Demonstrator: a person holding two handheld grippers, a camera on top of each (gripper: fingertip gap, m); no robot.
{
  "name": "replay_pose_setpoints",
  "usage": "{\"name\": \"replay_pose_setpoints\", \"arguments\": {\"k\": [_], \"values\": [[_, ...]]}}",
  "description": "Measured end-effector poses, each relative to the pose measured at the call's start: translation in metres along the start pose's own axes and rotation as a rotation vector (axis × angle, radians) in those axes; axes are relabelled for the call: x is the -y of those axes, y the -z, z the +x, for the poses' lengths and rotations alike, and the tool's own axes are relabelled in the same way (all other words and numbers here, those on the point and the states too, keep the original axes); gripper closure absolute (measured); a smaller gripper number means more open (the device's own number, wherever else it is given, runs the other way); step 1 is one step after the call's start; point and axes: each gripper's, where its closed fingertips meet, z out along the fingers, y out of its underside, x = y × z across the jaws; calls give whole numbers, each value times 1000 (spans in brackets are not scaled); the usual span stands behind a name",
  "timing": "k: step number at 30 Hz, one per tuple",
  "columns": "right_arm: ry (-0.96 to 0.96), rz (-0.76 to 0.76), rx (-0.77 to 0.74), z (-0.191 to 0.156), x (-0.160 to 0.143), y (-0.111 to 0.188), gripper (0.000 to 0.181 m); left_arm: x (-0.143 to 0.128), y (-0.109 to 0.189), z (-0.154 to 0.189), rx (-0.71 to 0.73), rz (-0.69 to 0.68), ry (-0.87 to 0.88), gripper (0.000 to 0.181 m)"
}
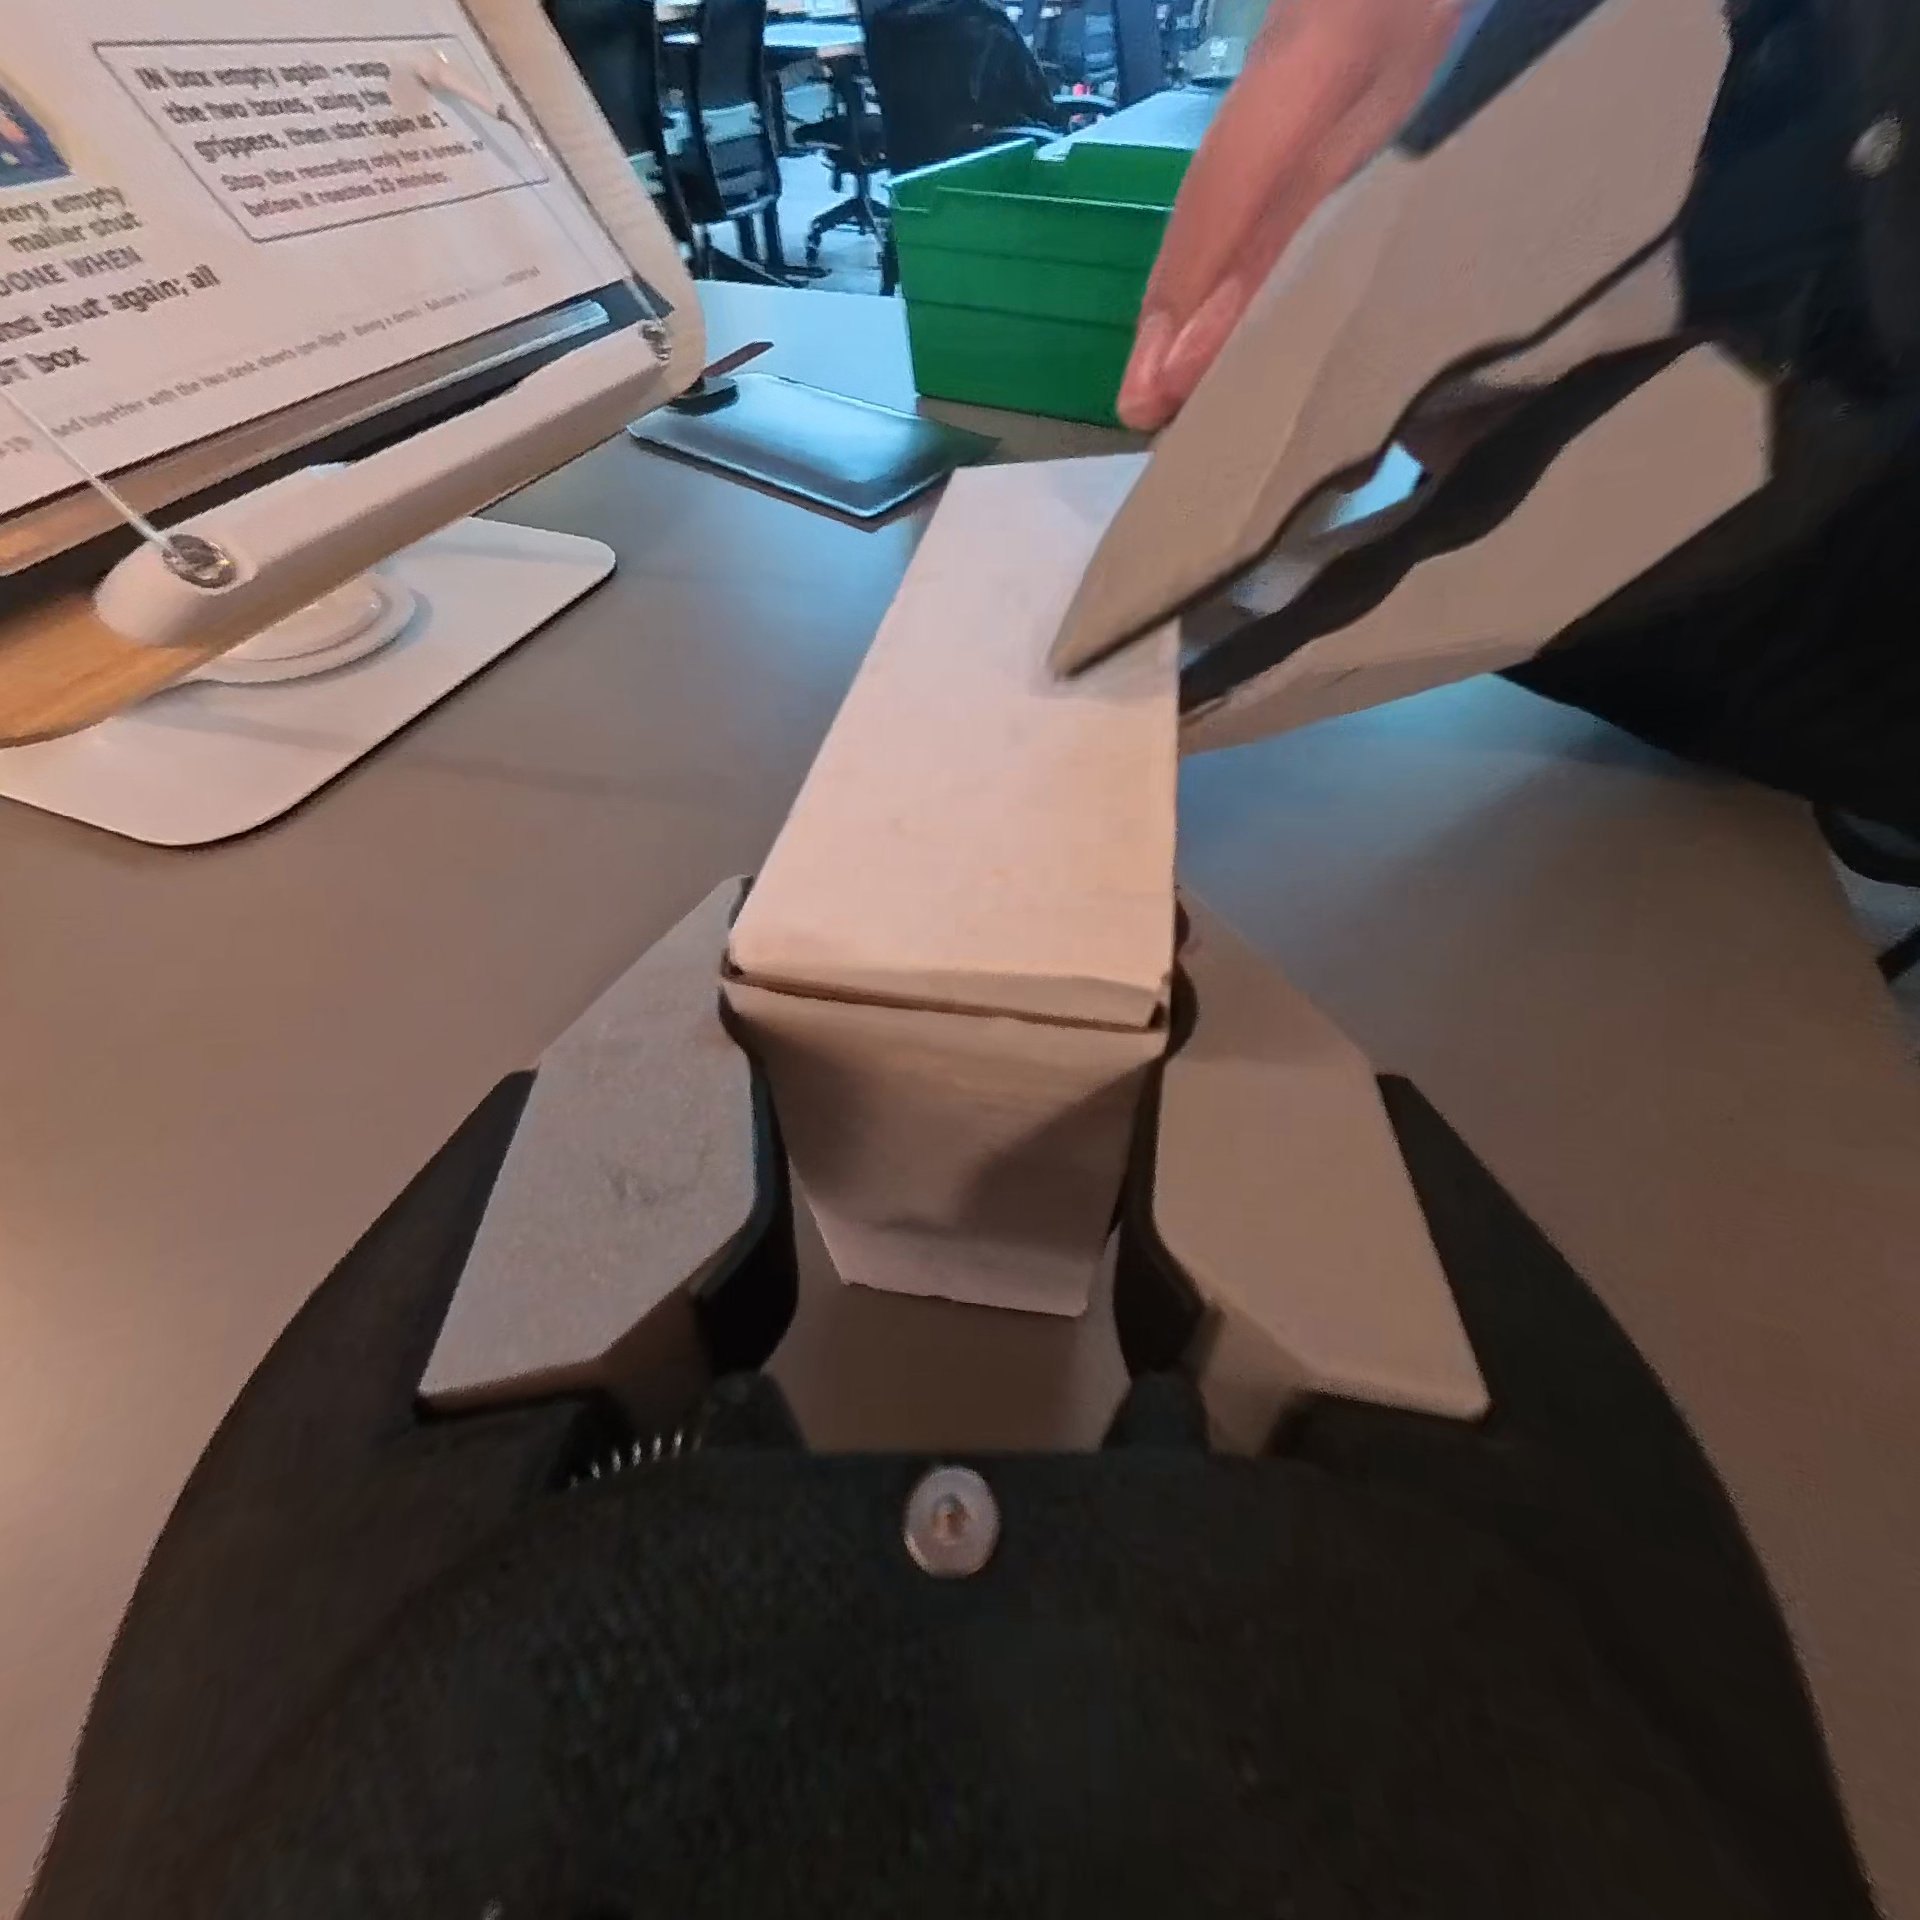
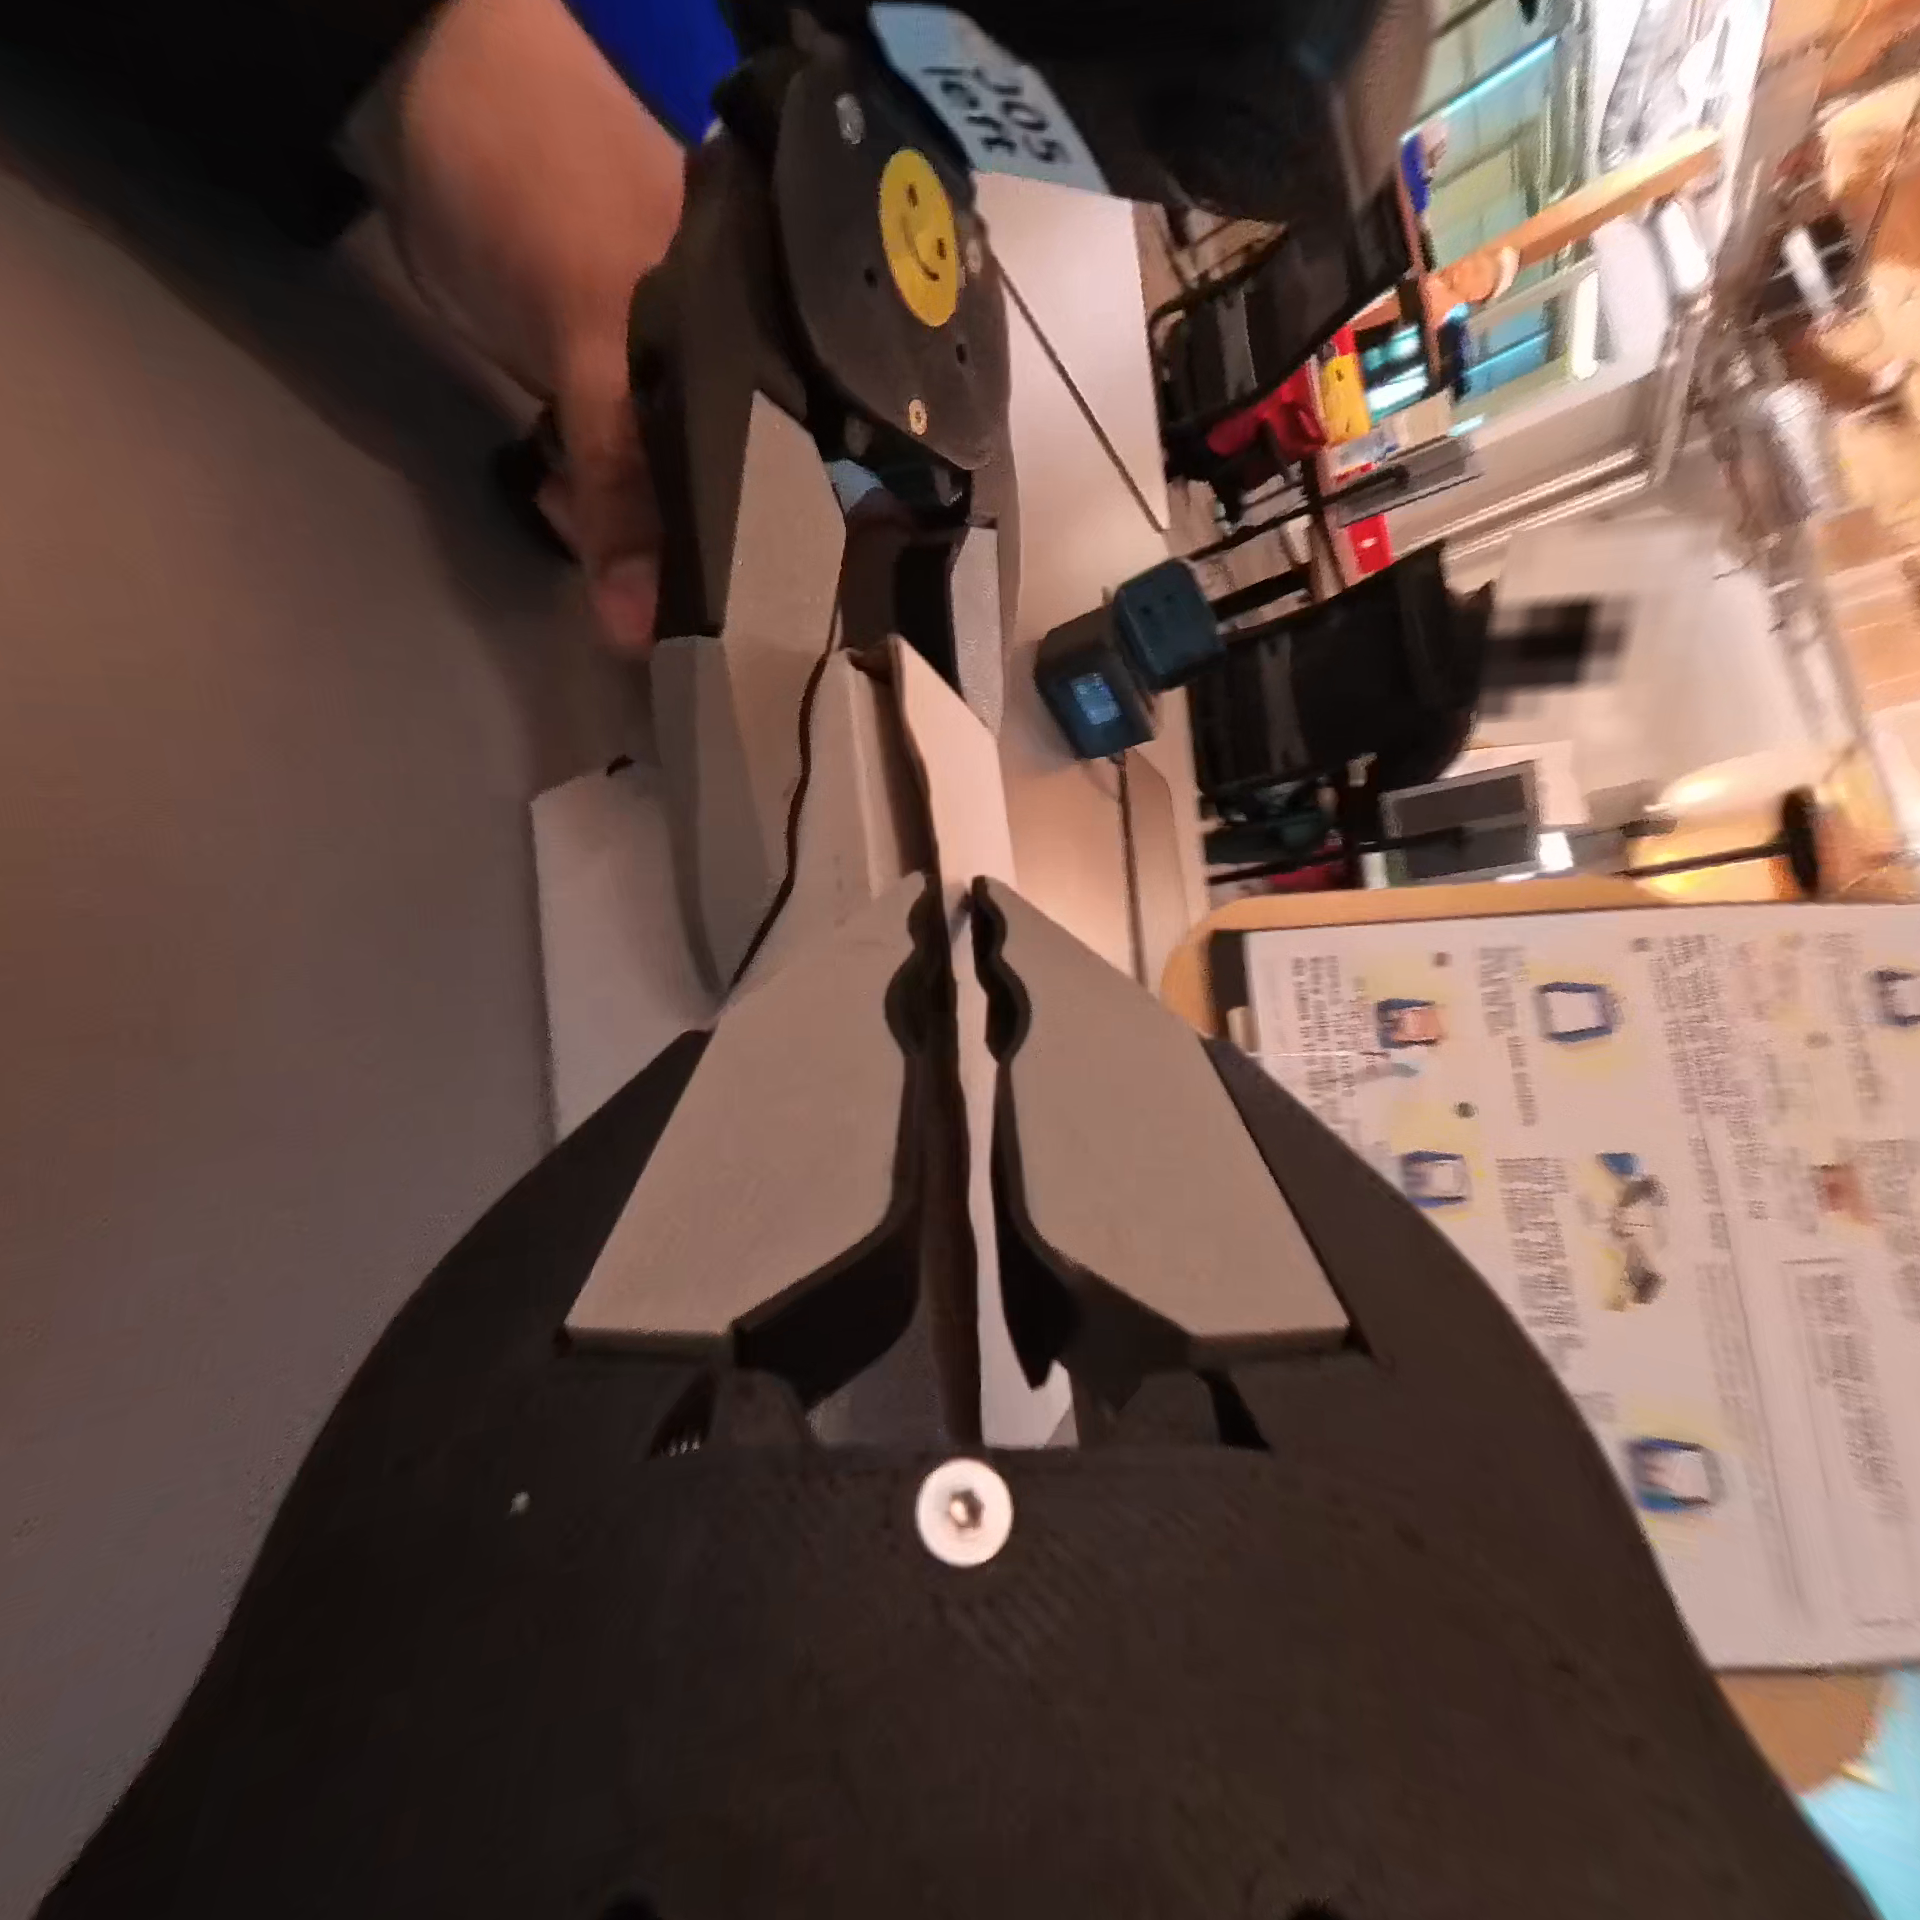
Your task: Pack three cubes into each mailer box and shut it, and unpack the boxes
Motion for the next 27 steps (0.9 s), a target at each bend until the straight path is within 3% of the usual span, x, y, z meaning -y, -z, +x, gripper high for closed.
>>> {"name": "replay_pose_setpoints", "arguments": {"k": [3,6,11,14,16,18,20,24,27], "values": [[100,-56,-118,8,-1,-6,181,1,-2,3,3,-3,17,108],[25,-37,-160,18,1,-6,177,1,-1,0,28,-5,-32,107],[-124,40,-189,43,12,17,165,11,1,14,78,5,-305,107],[-128,61,-243,52,13,25,179,13,1,19,110,11,-434,106],[-164,41,-425,79,3,41,181,9,1,24,121,-2,-561,106],[-202,53,-496,96,-9,57,181,2,-1,23,168,-44,-669,106],[-325,165,-435,97,-11,64,181,3,-3,22,189,-42,-641,106],[-479,187,-375,99,-28,68,181,5,-6,14,180,-19,-511,106],[-520,304,-288,94,-13,80,174,5,-3,2,221,-11,-470,106]]}}
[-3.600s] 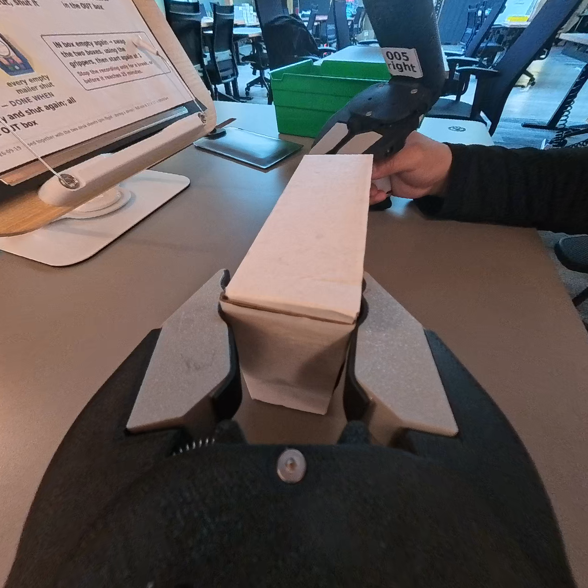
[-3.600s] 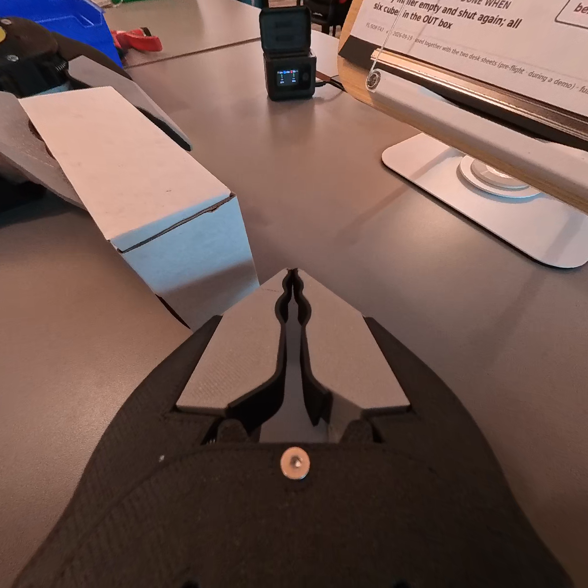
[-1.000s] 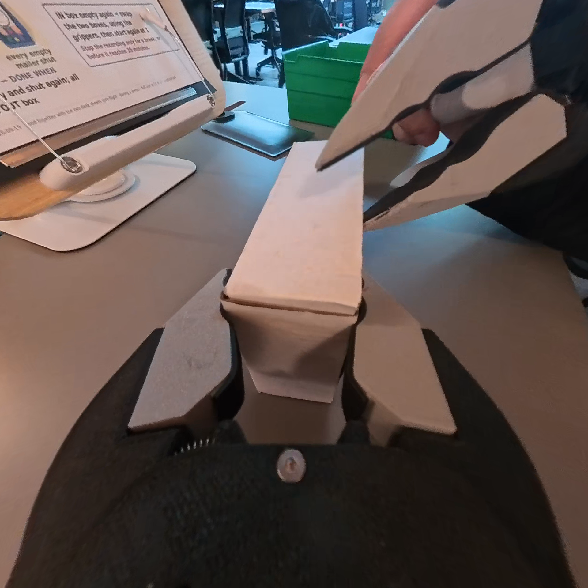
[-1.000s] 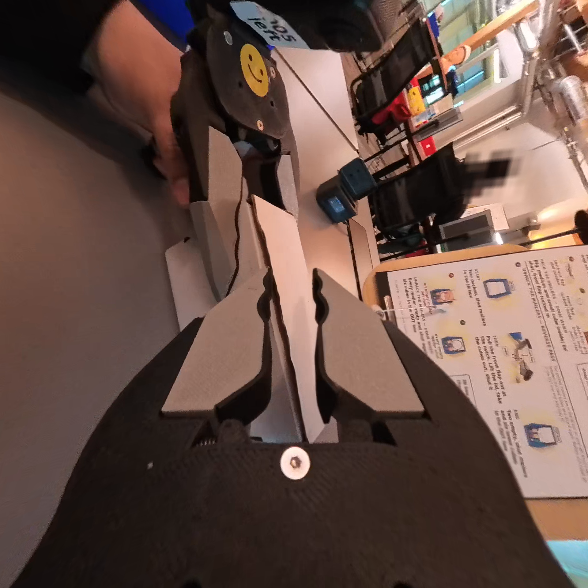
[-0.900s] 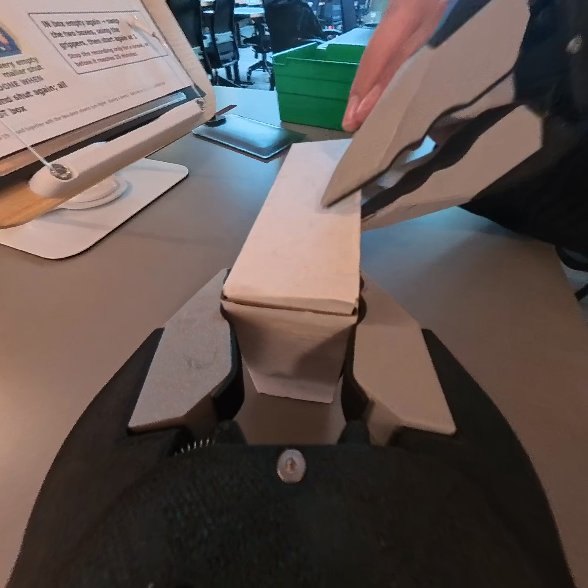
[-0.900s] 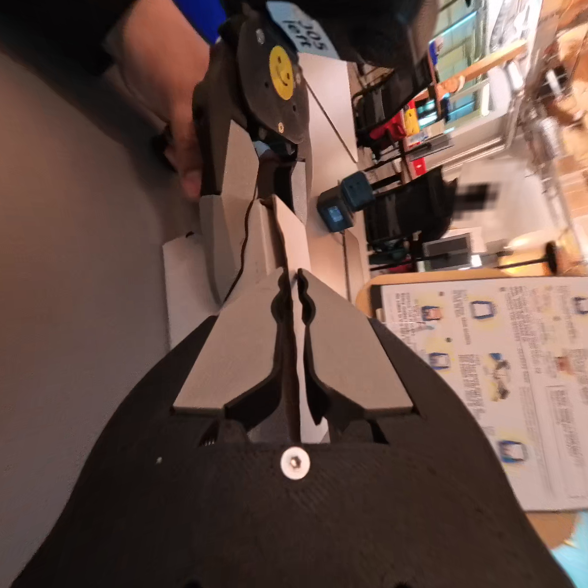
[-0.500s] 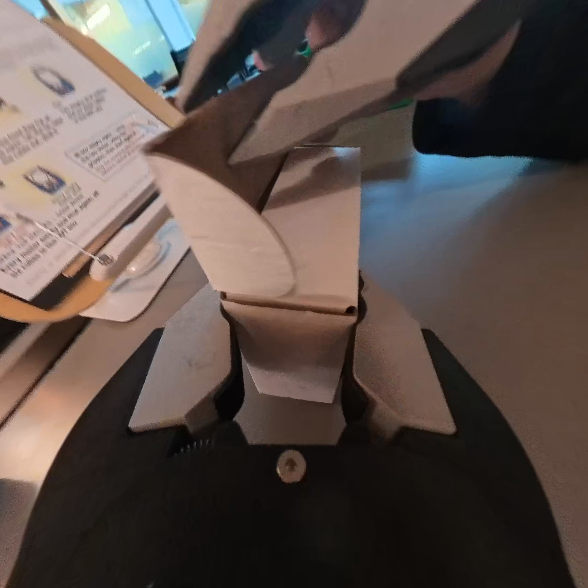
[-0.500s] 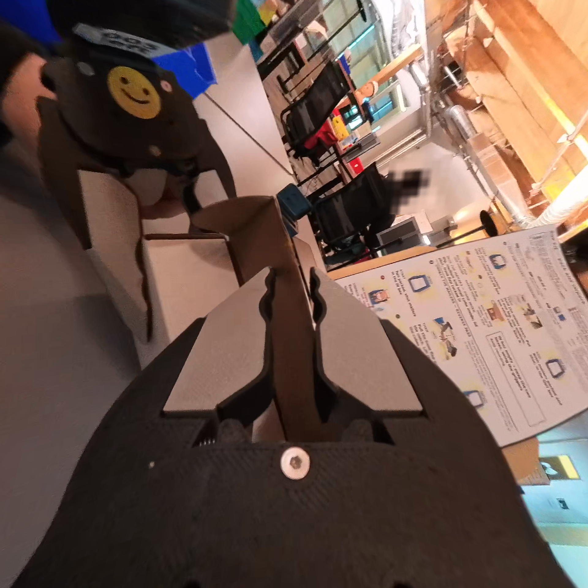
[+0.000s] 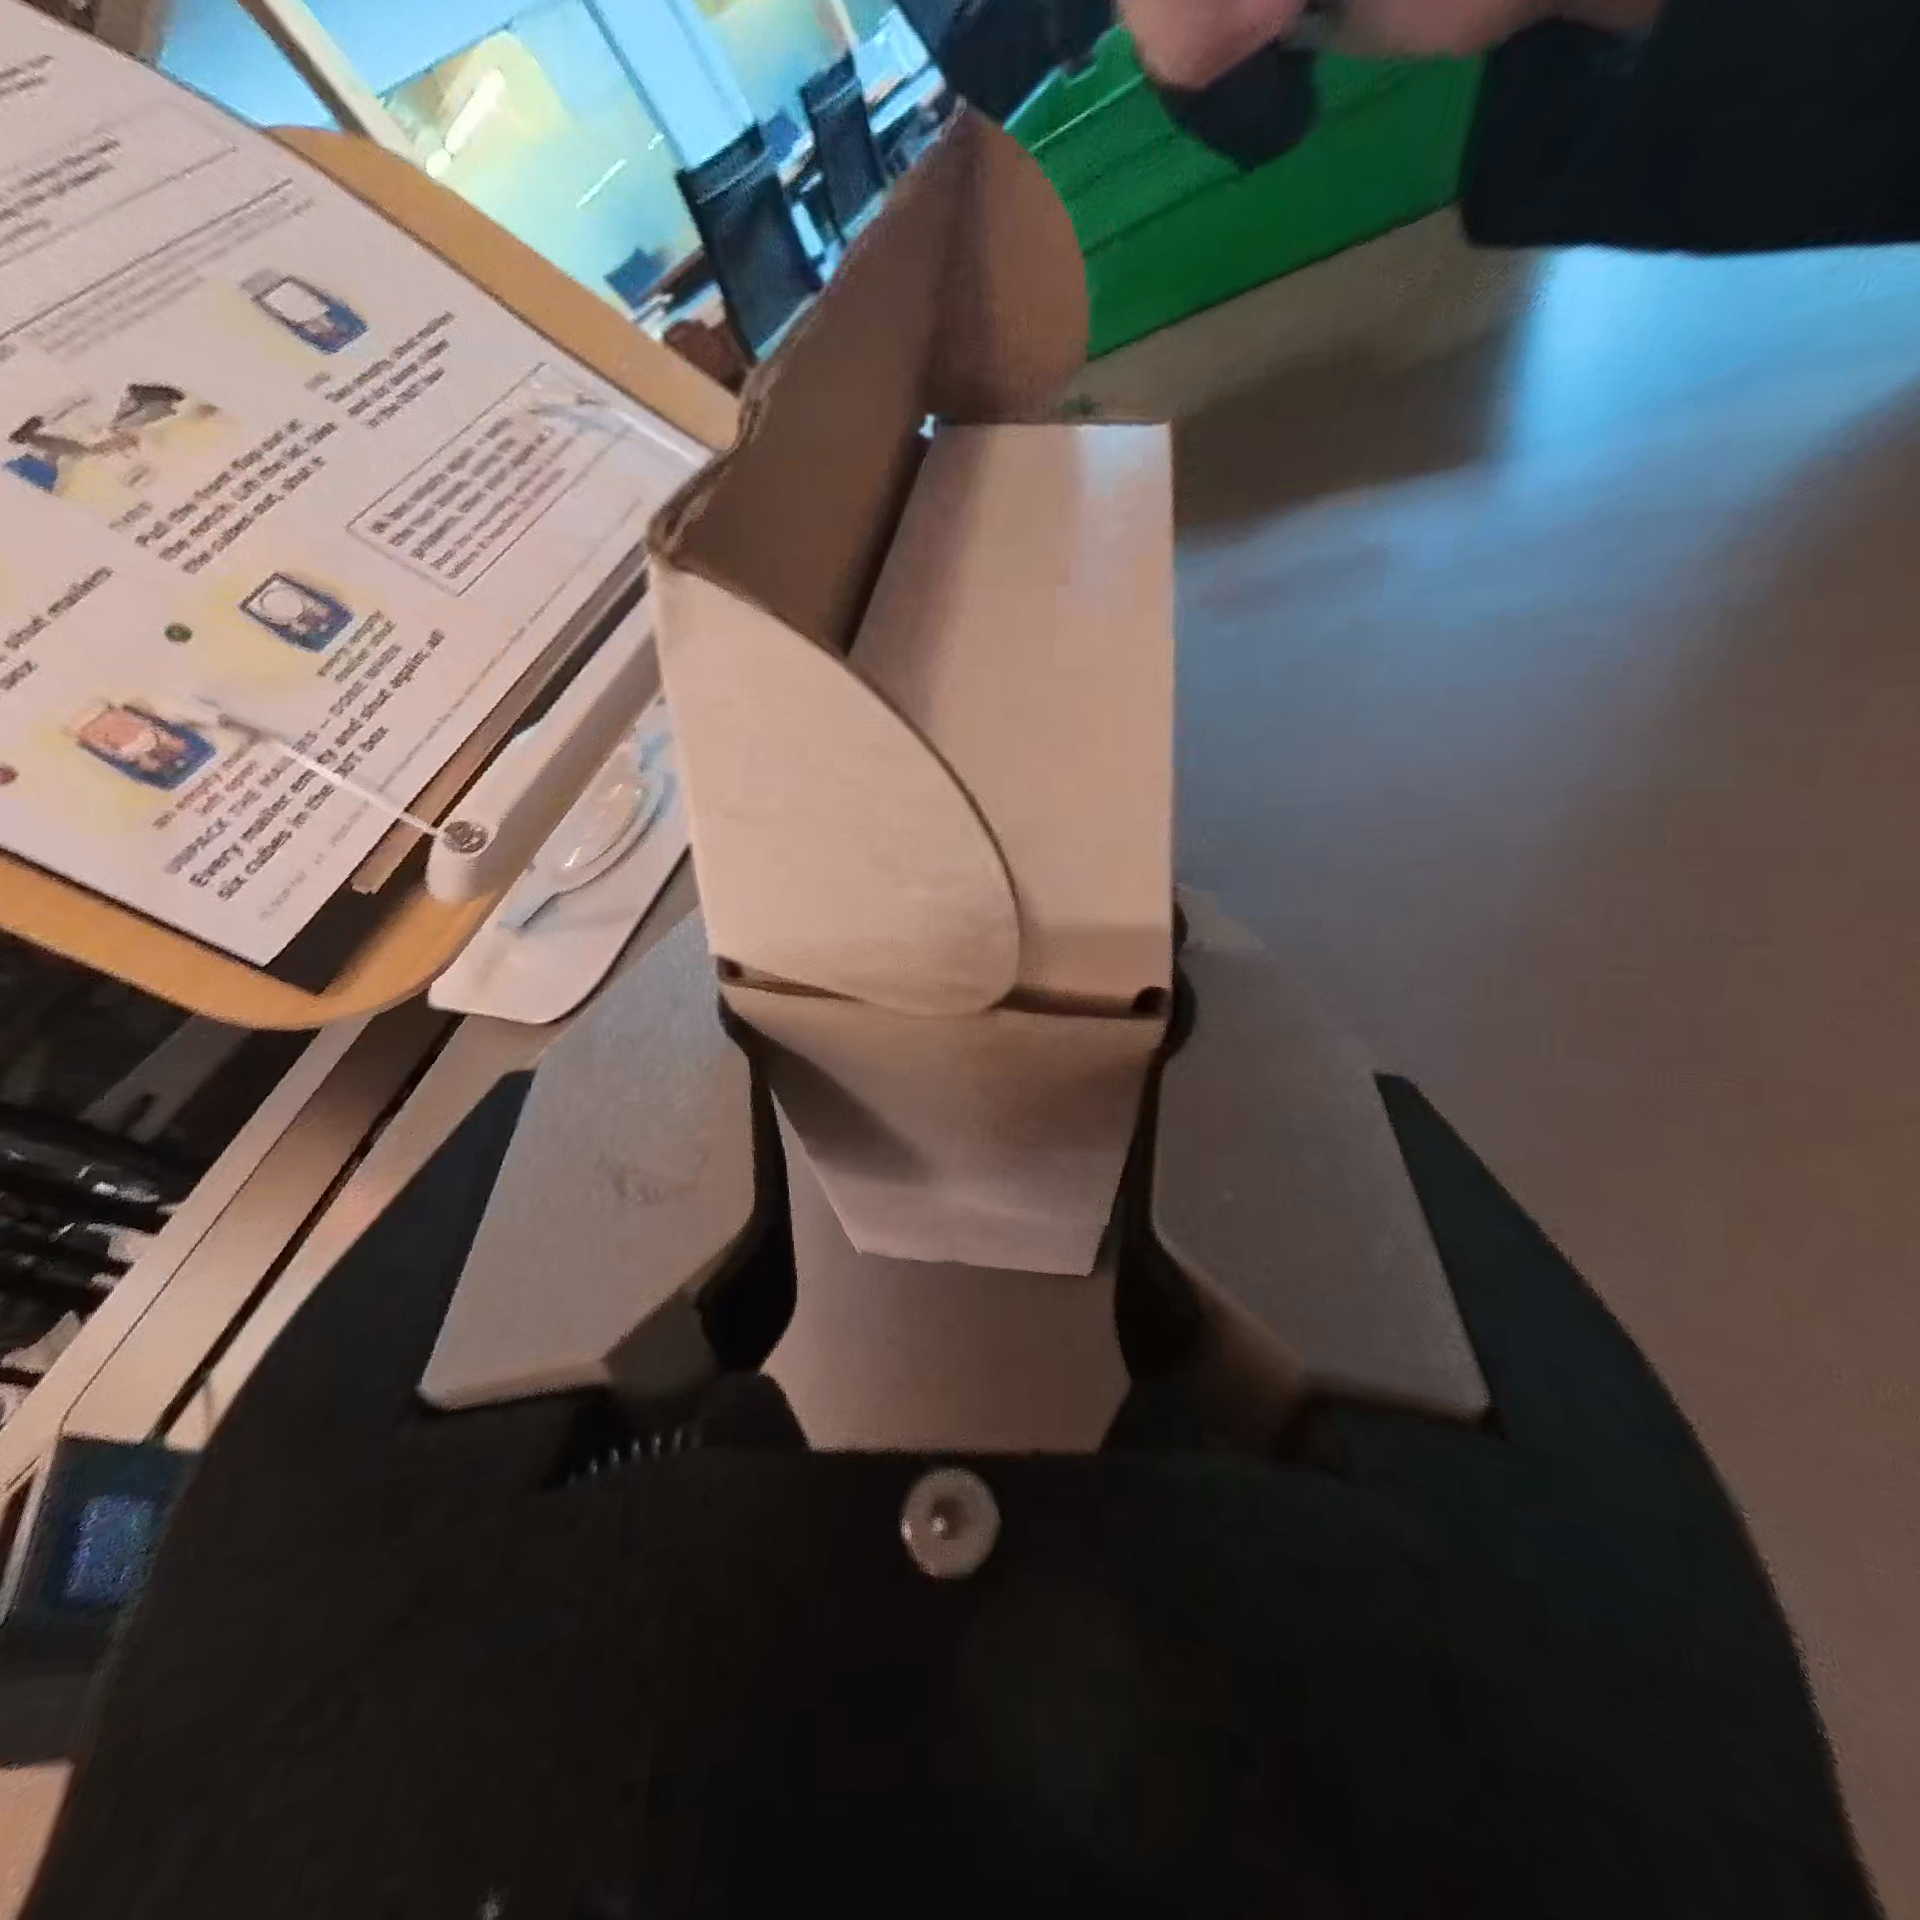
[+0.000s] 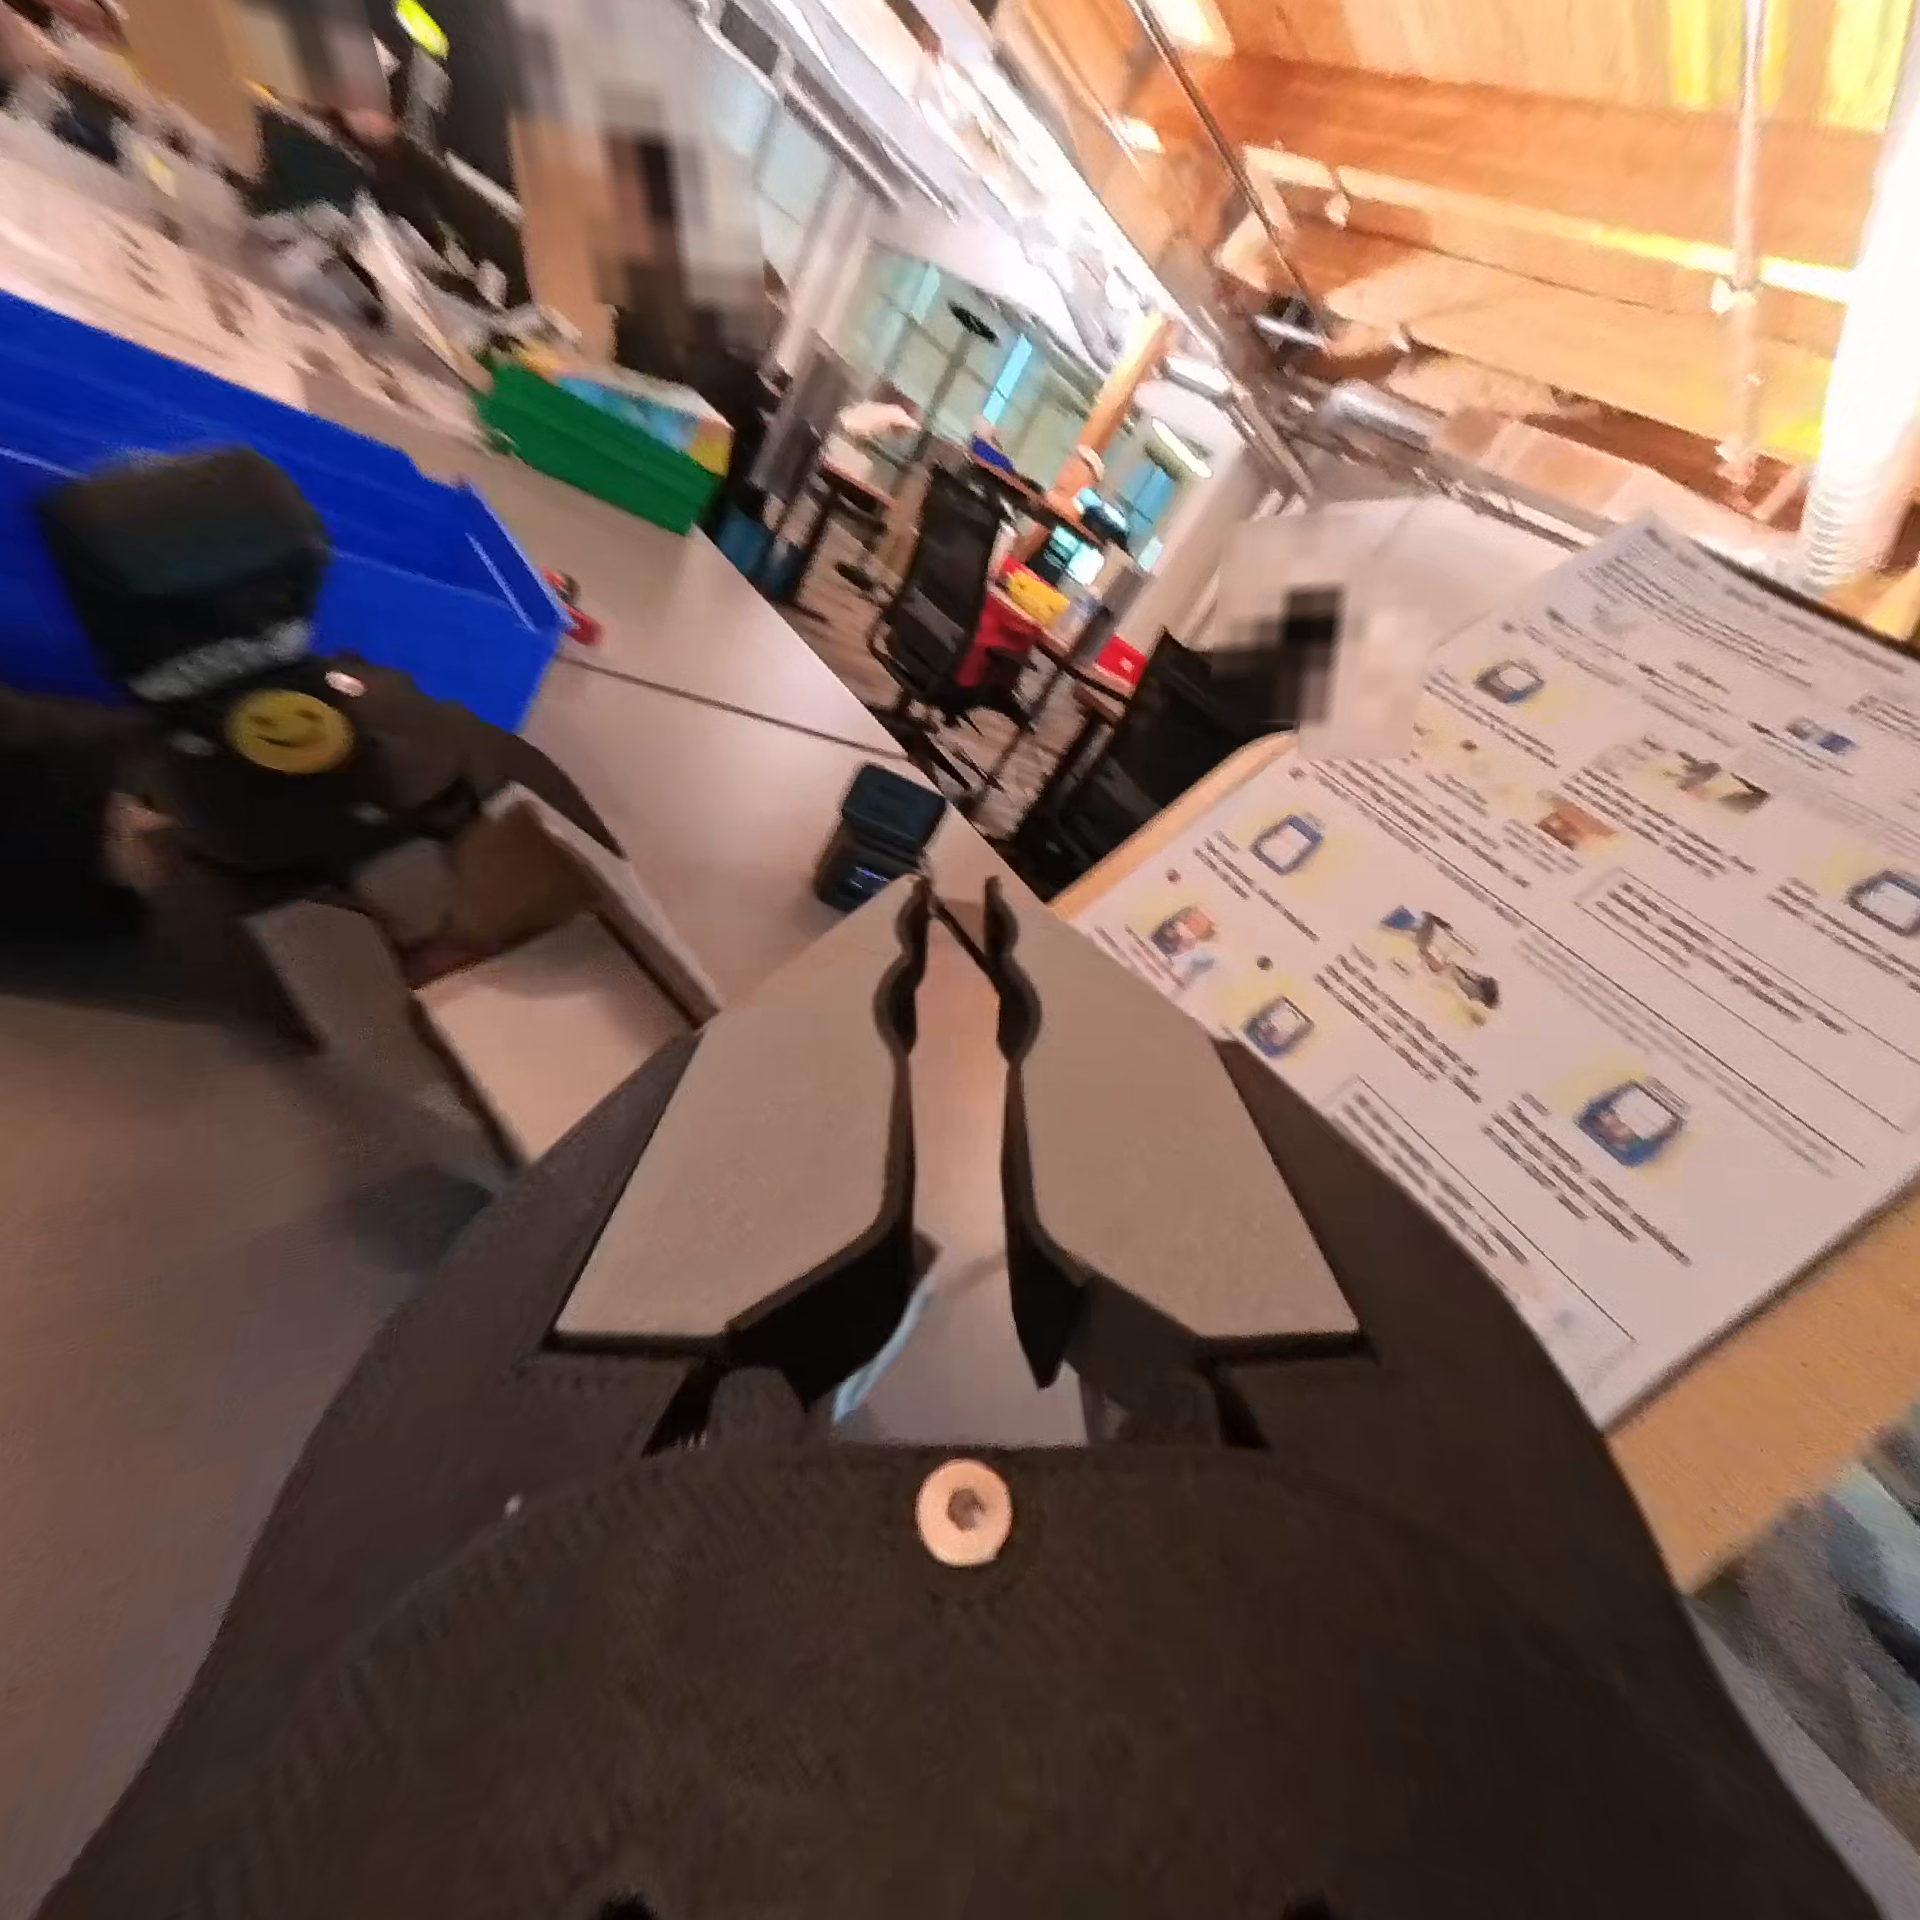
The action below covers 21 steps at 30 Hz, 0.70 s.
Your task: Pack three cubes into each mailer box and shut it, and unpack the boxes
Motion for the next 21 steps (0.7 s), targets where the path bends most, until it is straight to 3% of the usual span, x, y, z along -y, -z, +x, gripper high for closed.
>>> {"name": "replay_pose_setpoints", "arguments": {"k": [3,7,13,18,20,21], "values": [[-14,54,207,-34,11,6,162,-4,1,-7,33,-13,10,106],[45,-48,546,-96,-10,14,181,-4,1,-7,24,0,9,106],[238,-341,358,-92,-68,-18,134,-2,2,-1,13,-2,-48,106],[408,-312,283,-100,-69,-26,143,-6,5,-4,36,-6,-95,108],[430,-332,309,-108,-73,-25,159,-6,8,-3,31,-6,-115,108],[410,-358,343,-114,-76,-23,155,-6,9,-1,21,1,-98,108]]}}
